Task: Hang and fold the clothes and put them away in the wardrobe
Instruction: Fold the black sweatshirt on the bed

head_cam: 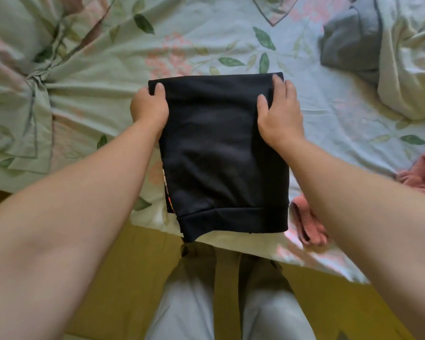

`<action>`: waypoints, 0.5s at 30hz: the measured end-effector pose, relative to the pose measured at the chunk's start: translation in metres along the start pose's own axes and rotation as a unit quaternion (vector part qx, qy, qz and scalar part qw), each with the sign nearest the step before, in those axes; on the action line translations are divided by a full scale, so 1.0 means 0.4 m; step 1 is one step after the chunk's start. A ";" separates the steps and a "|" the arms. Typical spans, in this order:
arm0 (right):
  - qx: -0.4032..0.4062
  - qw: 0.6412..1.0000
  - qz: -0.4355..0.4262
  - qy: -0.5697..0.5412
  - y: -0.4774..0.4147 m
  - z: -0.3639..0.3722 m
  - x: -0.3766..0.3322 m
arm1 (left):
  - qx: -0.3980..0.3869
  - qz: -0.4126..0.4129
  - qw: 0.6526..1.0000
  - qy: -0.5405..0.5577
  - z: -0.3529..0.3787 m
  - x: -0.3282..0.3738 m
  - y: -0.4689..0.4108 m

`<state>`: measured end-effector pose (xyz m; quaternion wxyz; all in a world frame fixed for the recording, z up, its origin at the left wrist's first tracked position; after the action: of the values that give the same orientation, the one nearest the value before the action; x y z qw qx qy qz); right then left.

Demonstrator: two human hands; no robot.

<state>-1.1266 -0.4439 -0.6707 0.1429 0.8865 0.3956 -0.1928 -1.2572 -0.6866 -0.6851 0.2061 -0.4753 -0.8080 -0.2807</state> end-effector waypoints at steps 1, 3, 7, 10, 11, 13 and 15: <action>-0.010 1.000 0.012 -0.007 -0.035 -0.001 -0.005 | -0.007 0.002 1.000 0.023 0.000 0.005 -0.006; -0.050 0.997 0.056 -0.006 -0.105 -0.003 -0.008 | -0.032 -0.007 0.995 0.097 0.005 0.016 -0.014; -0.099 0.990 0.097 -0.039 -0.196 -0.011 -0.004 | -0.107 -0.060 0.971 0.205 0.013 0.033 -0.025; -0.108 0.974 0.142 -0.137 -0.217 -0.015 0.009 | -0.111 -0.045 0.979 0.163 0.022 0.031 -0.026; -0.115 0.963 0.170 -0.173 -0.216 -0.015 0.016 | -0.106 -0.032 0.984 0.139 0.027 0.031 -0.027; -0.114 0.951 0.203 -0.203 -0.210 -0.013 0.020 | -0.080 -0.013 0.994 0.078 0.041 0.036 -0.032; -0.075 0.964 0.196 -0.164 -0.197 -0.004 0.011 | -0.018 -0.018 1.000 0.007 0.055 0.051 -0.027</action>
<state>-1.1831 -0.3894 -0.6793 0.3073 0.8897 0.1982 -0.2735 -1.2775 -0.6630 -0.6924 0.1984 -0.4625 -0.8096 -0.3020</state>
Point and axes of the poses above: each hand's wrist, its own y-axis away from the middle knuckle, its own z-axis out of the palm, x = y × z, the point moved 1 cm from there along -y, towards the middle knuckle, and after that the axes turned 14 degrees about x, right-handed, at the moved point
